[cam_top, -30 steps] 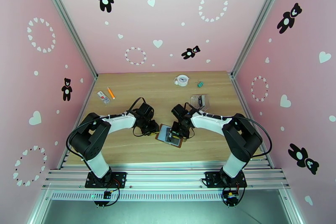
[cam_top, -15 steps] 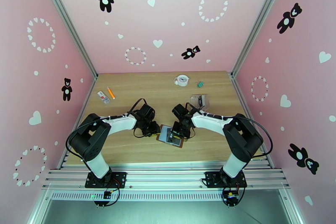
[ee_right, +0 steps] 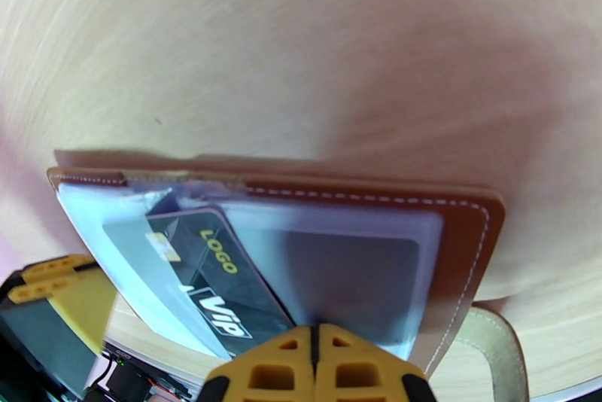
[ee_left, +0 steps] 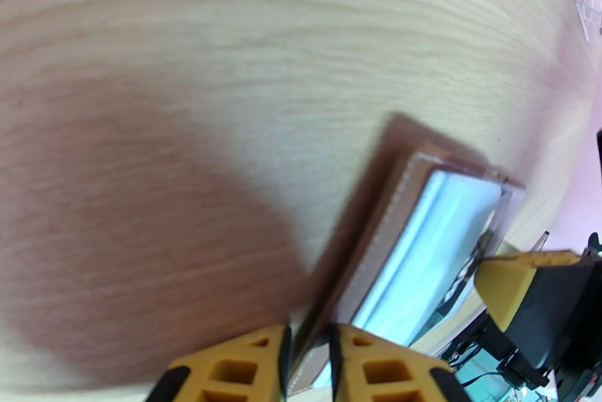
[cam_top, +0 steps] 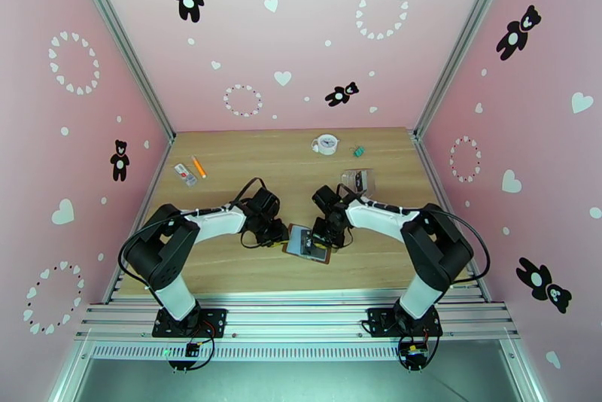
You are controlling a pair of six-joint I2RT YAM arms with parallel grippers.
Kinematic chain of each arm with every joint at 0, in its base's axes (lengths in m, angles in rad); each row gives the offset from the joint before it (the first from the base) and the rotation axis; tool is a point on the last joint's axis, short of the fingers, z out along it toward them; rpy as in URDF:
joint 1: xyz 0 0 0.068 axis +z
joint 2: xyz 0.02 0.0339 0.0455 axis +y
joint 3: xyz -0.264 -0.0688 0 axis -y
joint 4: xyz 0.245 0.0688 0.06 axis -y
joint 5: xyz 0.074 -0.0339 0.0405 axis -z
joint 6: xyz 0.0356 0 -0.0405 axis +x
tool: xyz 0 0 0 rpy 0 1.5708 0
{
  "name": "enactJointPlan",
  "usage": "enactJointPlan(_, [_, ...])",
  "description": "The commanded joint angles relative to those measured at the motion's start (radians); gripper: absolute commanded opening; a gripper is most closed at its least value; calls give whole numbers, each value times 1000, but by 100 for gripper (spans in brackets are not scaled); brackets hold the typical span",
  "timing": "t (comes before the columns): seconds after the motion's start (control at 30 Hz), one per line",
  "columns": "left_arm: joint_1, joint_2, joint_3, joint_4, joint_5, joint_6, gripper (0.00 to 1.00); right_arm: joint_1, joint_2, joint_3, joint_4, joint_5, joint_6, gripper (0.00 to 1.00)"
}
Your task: Put the credit cards into the card holder
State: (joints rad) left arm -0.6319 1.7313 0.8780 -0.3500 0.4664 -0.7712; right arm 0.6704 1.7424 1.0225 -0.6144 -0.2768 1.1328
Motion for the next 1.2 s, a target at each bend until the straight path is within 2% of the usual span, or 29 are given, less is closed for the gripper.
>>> enactJointPlan(0.0, [-27,-3,-38,-46,23,-2,22,-5,82,81,-24,13,-81,0])
enactJointPlan(0.17, [-32,-37,-47,-60,15,-5,22,-5,144,193,-92,25,-173,0])
enactJointPlan(0.47, [-32,-62,-21,-115,-21,-14,22,-7,107,254,-182,60,-253,0])
enactJointPlan(0.6, [-31,-86,7,-144,-38,-23,21,-8,89,303,-228,60,-327,15])
enactJointPlan(0.7, [-29,-104,27,-132,-15,-28,21,-8,81,314,-219,38,-361,19])
enactJointPlan(0.87, [-31,-68,42,-88,13,-34,16,-3,129,333,-155,-65,-372,15])
enactJointPlan(0.97, [-31,-44,49,-73,12,-35,16,4,174,376,-153,-84,-373,11])
enactJointPlan(1.17, [-29,17,63,-72,8,-26,15,5,247,408,-149,-95,-363,8])
